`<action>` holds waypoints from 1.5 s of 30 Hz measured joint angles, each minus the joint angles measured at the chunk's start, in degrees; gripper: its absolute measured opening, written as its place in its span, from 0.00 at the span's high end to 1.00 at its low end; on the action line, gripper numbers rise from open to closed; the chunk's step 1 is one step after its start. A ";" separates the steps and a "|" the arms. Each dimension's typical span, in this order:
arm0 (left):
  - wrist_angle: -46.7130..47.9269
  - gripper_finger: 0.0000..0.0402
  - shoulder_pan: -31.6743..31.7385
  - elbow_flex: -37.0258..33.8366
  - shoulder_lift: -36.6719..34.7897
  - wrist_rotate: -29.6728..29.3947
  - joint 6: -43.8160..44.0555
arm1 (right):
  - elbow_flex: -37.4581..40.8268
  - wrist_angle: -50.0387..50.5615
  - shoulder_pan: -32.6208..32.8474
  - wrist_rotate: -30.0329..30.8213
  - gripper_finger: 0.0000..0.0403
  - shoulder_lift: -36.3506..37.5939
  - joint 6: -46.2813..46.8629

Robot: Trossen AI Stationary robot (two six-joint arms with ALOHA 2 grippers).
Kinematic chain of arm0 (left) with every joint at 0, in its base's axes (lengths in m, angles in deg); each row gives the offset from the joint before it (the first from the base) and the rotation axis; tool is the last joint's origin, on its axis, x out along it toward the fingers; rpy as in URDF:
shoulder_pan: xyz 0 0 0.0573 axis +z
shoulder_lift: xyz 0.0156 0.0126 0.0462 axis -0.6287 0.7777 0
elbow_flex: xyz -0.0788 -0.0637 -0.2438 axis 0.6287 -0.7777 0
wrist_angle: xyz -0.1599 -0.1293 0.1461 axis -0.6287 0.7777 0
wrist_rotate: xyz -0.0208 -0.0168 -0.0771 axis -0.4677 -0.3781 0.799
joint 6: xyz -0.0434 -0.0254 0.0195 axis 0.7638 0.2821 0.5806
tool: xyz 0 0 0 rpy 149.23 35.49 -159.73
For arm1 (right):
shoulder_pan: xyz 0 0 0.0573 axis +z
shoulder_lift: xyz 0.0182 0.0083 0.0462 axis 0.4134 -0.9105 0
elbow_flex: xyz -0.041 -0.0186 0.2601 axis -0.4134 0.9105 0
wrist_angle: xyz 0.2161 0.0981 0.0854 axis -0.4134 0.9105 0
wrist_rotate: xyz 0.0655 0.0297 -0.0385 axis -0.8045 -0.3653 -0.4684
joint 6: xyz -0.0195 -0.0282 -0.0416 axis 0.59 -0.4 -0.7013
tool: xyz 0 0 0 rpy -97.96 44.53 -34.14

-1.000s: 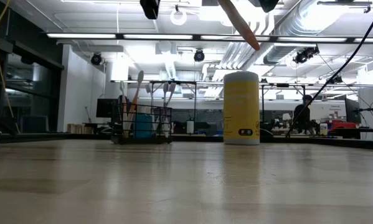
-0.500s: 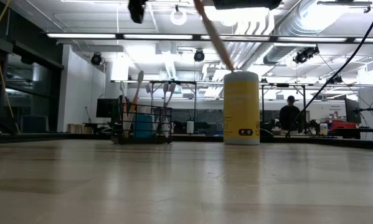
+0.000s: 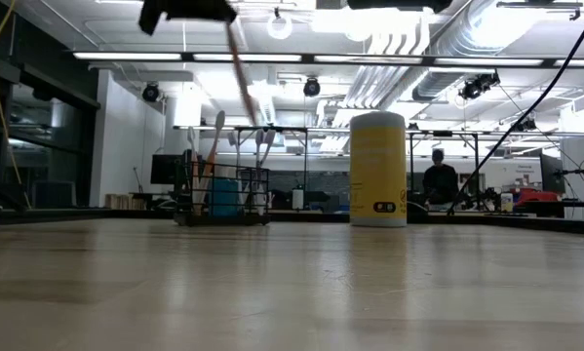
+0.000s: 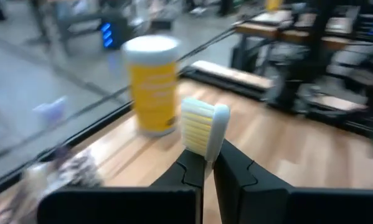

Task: Pick & Place toothbrushing station
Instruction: Put the orange toothbrush into the left section of the wire organizer

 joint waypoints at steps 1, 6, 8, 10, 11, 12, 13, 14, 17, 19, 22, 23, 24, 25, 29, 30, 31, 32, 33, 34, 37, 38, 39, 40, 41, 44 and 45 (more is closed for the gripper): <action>3.30 0.99 1.07 0.00 -1.54 0.01 2.18 | 0.00 -0.01 0.37 0.00 0.52 0.00 0.03; 18.11 0.99 6.30 -0.07 -7.88 -0.02 11.67 | 0.00 -0.03 1.95 0.00 0.52 0.00 0.03; 19.93 0.99 8.02 -0.07 -9.76 0.01 12.24 | 0.00 -0.05 2.39 0.08 0.52 0.00 0.04; 20.21 0.99 9.24 -0.07 -11.31 0.05 11.97 | 0.00 -0.07 2.68 0.20 0.52 0.00 0.13; 20.10 0.99 9.78 -0.07 -11.98 0.17 11.50 | 0.00 -0.07 2.68 0.17 0.52 0.00 0.51; 20.28 0.99 10.36 -0.07 -12.56 0.27 11.00 | 0.00 -0.07 2.68 0.15 0.52 0.00 1.13; 20.47 0.99 10.96 -0.07 -12.96 0.30 10.91 | 0.00 -0.04 2.68 0.06 0.52 0.00 1.61; 20.81 0.99 11.59 -0.07 -13.30 0.38 10.91 | 0.00 -0.04 2.68 0.04 0.52 0.00 2.01; 22.62 0.99 13.82 -0.07 -13.67 0.38 10.93 | 0.00 0.08 2.68 -0.09 0.52 0.00 2.53; 24.22 0.99 15.48 -0.07 -13.67 0.48 11.69 | 0.00 0.16 2.68 -0.20 0.52 0.00 2.48; 26.25 0.99 17.76 -0.07 -13.65 1.12 12.87 | 0.00 0.33 2.68 -0.20 0.52 0.00 2.55; 26.39 0.99 18.56 -0.07 -13.65 1.65 13.05 | 0.00 0.37 2.68 -0.20 0.52 0.00 2.55; 26.38 0.99 19.44 -0.07 -13.65 2.34 13.09 | 0.00 0.39 2.68 -0.20 0.52 0.00 2.55; 26.43 0.99 20.40 -0.07 -13.65 3.06 13.07 | 0.00 0.39 2.68 -0.20 0.52 0.00 2.55; 26.56 0.99 24.61 -0.67 -13.41 7.49 13.09 | 0.00 0.41 2.66 -0.20 0.52 0.00 2.55; 26.65 0.99 25.70 -0.99 -13.39 8.65 13.07 | 0.00 0.42 2.66 -0.20 0.52 0.00 2.55; 26.62 0.99 26.76 -1.34 -13.39 9.84 13.14 | 0.00 0.42 2.66 -0.20 0.52 0.00 2.55; 26.41 0.99 27.64 -1.74 -13.39 10.92 13.62 | 0.00 0.42 2.66 -0.20 0.52 0.00 2.55; 26.14 0.99 28.38 -2.23 -13.39 11.71 13.75 | 0.00 0.42 2.66 -0.22 0.52 0.00 2.55; 25.56 0.99 28.99 -2.80 -13.39 12.13 13.77 | 0.00 0.42 2.66 -0.20 0.52 0.00 2.55; 22.64 0.99 30.33 -4.68 -13.39 14.35 13.65 | 0.00 0.50 2.66 -0.20 0.52 0.00 2.55; 21.38 0.99 30.84 -5.40 -13.39 15.36 13.41 | 0.00 0.51 2.66 -0.20 0.52 0.00 2.55; 20.14 0.99 31.38 -6.20 -13.39 16.28 13.01 | 0.00 0.56 2.66 -0.21 0.52 0.00 2.55; 18.91 0.99 31.96 -7.05 -13.39 16.92 12.65 | 0.00 0.62 2.66 -0.20 0.52 0.00 2.55; 17.53 0.99 32.54 -7.92 -13.39 17.84 12.55 | 0.00 0.70 2.66 -0.20 0.52 0.00 2.55; 14.20 0.99 34.79 -10.26 -13.39 21.51 12.45 | 0.00 1.01 2.66 -0.20 0.52 0.00 2.55; 13.31 0.99 35.60 -11.00 -13.39 22.86 12.44 | 0.00 1.03 2.66 -0.22 0.52 0.00 2.55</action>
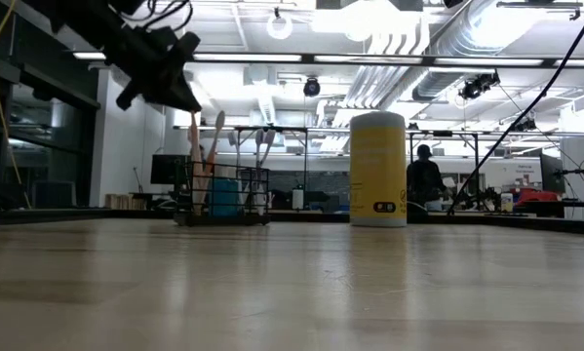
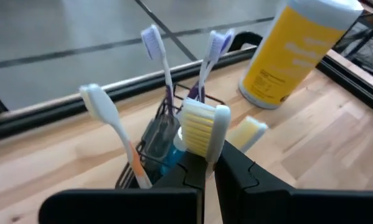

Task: Pick & Place toothbrushing station
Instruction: Put the orange toothbrush into the left section of the wire organizer

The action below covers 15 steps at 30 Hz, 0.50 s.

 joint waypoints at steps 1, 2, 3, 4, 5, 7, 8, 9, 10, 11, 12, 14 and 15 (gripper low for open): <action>-1.11 0.99 0.78 -0.80 0.00 1.25 0.07 | 0.00 0.02 0.00 0.00 0.52 0.00 0.00; -2.16 0.99 1.48 -1.69 0.00 2.19 0.14 | 0.00 0.02 0.00 0.00 0.52 0.00 0.00; -3.07 0.99 2.20 -2.53 0.00 2.97 0.17 | 0.00 0.02 0.00 0.00 0.52 0.00 0.00; -3.75 0.99 2.87 -3.19 0.00 4.07 0.19 | 0.00 0.02 0.00 0.00 0.52 0.00 0.00; -4.56 0.99 3.50 -3.84 0.00 4.65 0.24 | 0.00 0.02 0.00 0.00 0.52 0.00 0.00; -6.24 0.99 4.57 -4.97 0.00 6.01 0.30 | 0.00 0.03 0.00 0.00 0.52 0.00 0.00; -6.75 0.99 5.07 -5.56 0.00 6.98 0.33 | 0.00 0.03 0.00 0.00 0.52 0.00 0.00; -6.85 0.99 5.49 -5.99 0.00 7.29 0.37 | 0.00 0.02 0.00 0.00 0.52 0.00 0.00; -6.87 0.99 5.86 -6.28 0.00 7.86 0.39 | 0.00 0.02 0.00 0.00 0.52 0.00 0.00; -7.05 0.99 6.18 -6.49 0.00 8.05 0.39 | 0.00 0.02 0.00 0.00 0.52 0.00 0.00; -7.04 0.99 6.49 -6.55 0.00 8.23 0.39 | 0.00 0.04 0.00 0.00 0.52 0.00 0.00; -6.74 0.97 6.81 -6.60 0.00 8.24 0.39 | 0.00 0.02 0.00 0.00 0.52 0.00 0.00; -6.76 0.96 6.83 -6.66 0.00 8.24 0.39 | 0.00 0.02 0.00 0.00 0.52 0.00 0.00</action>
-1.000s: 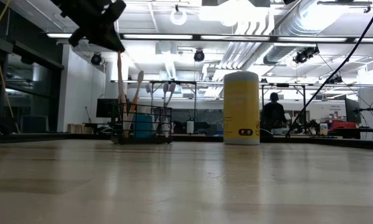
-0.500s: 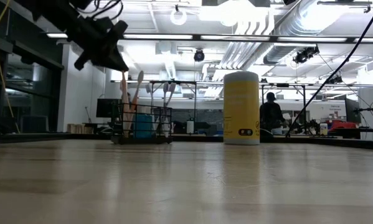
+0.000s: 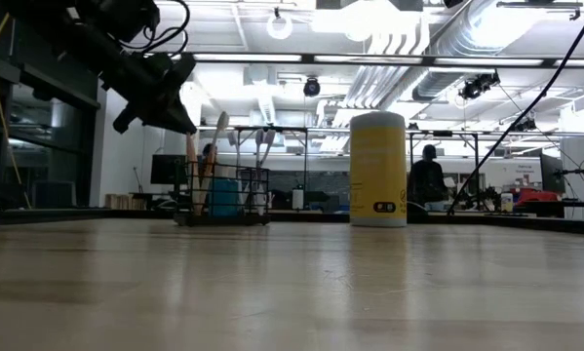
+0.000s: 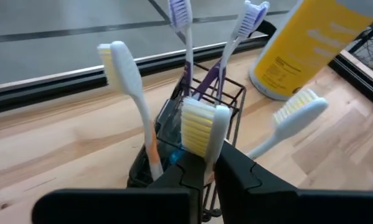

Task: Pick & Place toothbrushing station
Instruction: Put the orange toothbrush into the left section of the wire organizer, then return to Home Position

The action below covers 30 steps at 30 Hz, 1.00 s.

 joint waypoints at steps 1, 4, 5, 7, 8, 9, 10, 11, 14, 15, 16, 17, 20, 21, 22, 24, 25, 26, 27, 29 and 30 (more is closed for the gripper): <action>-0.20 0.95 0.00 0.00 0.00 0.20 -0.20 | 0.00 0.00 0.00 0.00 0.52 0.00 0.00; -1.09 0.92 -0.04 0.00 0.00 1.05 -0.39 | 0.00 0.00 0.00 0.00 0.52 0.00 0.00; -1.11 0.91 -0.04 0.00 0.00 1.09 -0.39 | 0.00 0.00 0.00 0.00 0.52 0.00 0.00; -1.11 0.89 -0.04 0.00 0.00 1.09 -0.41 | 0.00 0.00 0.00 0.00 0.52 0.00 0.00; -1.14 0.89 -0.04 0.00 0.00 1.09 -0.42 | 0.00 0.00 0.00 0.00 0.52 0.00 0.00; -1.08 0.88 -0.04 0.00 0.00 1.09 -0.43 | 0.00 -0.01 0.00 0.00 0.52 0.00 0.00; -1.07 0.87 -0.04 0.00 0.00 1.09 -0.59 | 0.00 0.00 0.00 0.00 0.52 0.00 0.00; -1.08 0.86 -0.04 0.00 0.00 1.07 -0.65 | 0.00 -0.02 0.00 0.00 0.52 0.00 0.02; -1.05 0.83 -0.04 0.00 0.00 1.67 -0.66 | 0.00 -0.02 0.00 0.00 0.52 0.00 0.02; -1.08 0.82 -0.04 0.00 0.00 1.88 -0.66 | 0.00 -0.02 0.00 0.00 0.52 0.00 0.02; -1.09 0.80 -0.04 0.00 0.00 1.97 -0.66 | 0.00 -0.02 0.00 0.00 0.52 0.00 0.02; -1.07 0.79 -0.04 0.00 0.00 1.99 -0.66 | 0.00 -0.02 0.00 0.00 0.52 0.00 0.02; -1.50 0.76 -0.04 0.00 0.00 2.16 -0.66 | 0.00 -0.04 0.00 -0.02 0.52 0.00 0.02; -1.96 0.75 -0.04 0.00 0.00 2.27 -0.66 | 0.00 -0.04 0.00 -0.02 0.52 0.00 0.02; -2.59 0.75 -0.04 0.00 0.00 2.54 -0.76 | 0.00 -0.03 0.00 -0.01 0.52 0.00 0.04; -4.39 0.74 -0.12 0.00 0.00 2.97 -1.68 | 0.00 -0.04 0.00 -0.05 0.52 0.00 0.04; -5.55 0.74 -0.15 0.00 0.00 3.40 -1.97 | 0.00 -0.04 0.00 -0.12 0.52 0.00 0.04; -6.83 0.74 -0.15 0.00 0.00 4.20 -2.25 | 0.00 -0.04 0.00 -0.20 0.52 0.00 0.04; -8.10 0.74 -0.15 0.00 0.00 4.91 -2.64 | 0.00 -0.04 0.00 -0.32 0.52 0.00 0.04; -10.09 0.73 -0.15 0.00 0.00 5.96 -3.31 | 0.00 -0.04 0.00 -0.81 0.52 0.00 0.04; -10.67 0.73 -0.15 0.00 0.00 6.25 -3.59 | 0.00 -0.04 0.00 -1.10 0.52 0.00 0.24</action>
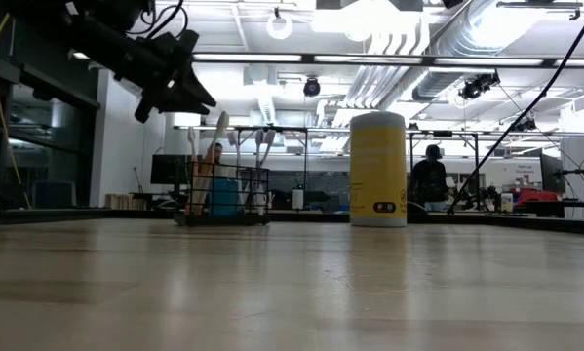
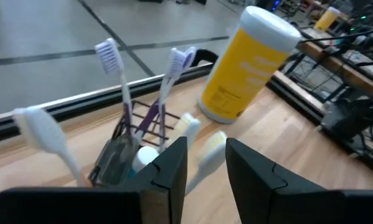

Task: Pick & Place toothbrushing station
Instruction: Return to Home Position

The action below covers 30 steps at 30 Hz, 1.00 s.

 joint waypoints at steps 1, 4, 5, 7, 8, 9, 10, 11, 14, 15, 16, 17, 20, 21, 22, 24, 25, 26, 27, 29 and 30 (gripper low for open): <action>-0.43 0.73 0.00 0.00 0.00 0.22 -0.17 | 0.00 0.00 0.00 -0.10 0.52 0.00 0.20; -1.47 0.73 0.00 0.00 0.00 0.15 -1.52 | 0.00 0.00 0.00 -0.16 0.52 0.00 0.24; -1.80 0.73 0.00 0.00 0.00 0.12 -2.40 | 0.02 0.00 0.00 -0.17 0.52 0.00 0.24; -3.02 0.74 0.00 0.00 0.00 -0.42 -5.30 | 0.02 0.00 -0.01 -0.17 0.52 0.00 0.22; -3.96 0.74 -0.01 0.00 0.00 -0.86 -7.01 | 0.02 0.00 -0.04 -0.17 0.52 0.00 0.22; -4.99 0.74 -0.05 0.00 0.00 -1.09 -8.73 | 0.01 0.00 -0.04 -0.17 0.52 0.00 0.22; -6.20 0.74 -0.27 0.00 0.00 -1.16 -10.35 | 0.02 0.00 -0.04 -0.17 0.52 0.00 0.22; -7.46 0.74 -0.81 0.00 0.00 -1.09 -12.10 | 0.02 0.04 -0.04 -0.17 0.52 0.00 0.22; -10.08 0.74 -4.17 0.02 -0.02 3.57 -17.44 | 0.02 0.47 -0.04 -0.17 0.52 0.00 0.22; -10.13 0.74 -5.89 0.02 -0.02 5.65 -18.55 | 0.02 0.70 -0.04 -0.16 0.52 0.00 0.24; -10.02 0.74 -7.93 0.02 -0.01 7.42 -19.34 | 0.02 0.99 -0.04 -0.17 0.52 0.00 0.24; -9.88 0.74 -10.26 0.02 0.00 8.55 -19.95 | 0.02 1.41 -0.04 -0.17 0.52 0.00 0.24; -9.90 0.74 -19.14 0.02 0.00 8.75 -21.32 | 0.04 2.75 -0.04 -0.14 0.52 0.00 0.24; -10.40 0.74 -22.20 0.02 0.00 8.03 -21.50 | 0.04 3.02 -0.04 -0.16 0.52 0.00 0.25; -11.25 0.74 -25.24 0.02 0.00 7.06 -21.53 | 0.04 3.17 -0.04 -0.15 0.52 0.00 0.24; -13.04 0.74 -30.44 0.02 0.00 5.61 -22.30 | 0.04 3.02 -0.04 -0.15 0.52 0.00 0.24; -13.65 0.74 -32.67 0.02 0.00 5.21 -22.99 | 0.04 2.76 -0.04 -0.15 0.52 0.00 0.24; -14.20 0.74 -34.49 0.02 0.00 5.03 -23.90 | 0.04 2.47 -0.04 -0.17 0.52 0.00 0.26; -14.67 0.74 -36.20 0.02 0.00 5.00 -24.65 | 0.04 2.28 -0.03 -0.17 0.52 0.00 0.46; -15.84 0.74 -39.12 0.02 0.00 5.00 -25.24 | 0.04 2.27 -0.04 -0.17 0.52 0.00 1.38; -16.18 0.74 -40.44 0.02 0.00 4.98 -24.56 | 0.04 2.23 -0.04 -0.17 0.52 0.00 1.32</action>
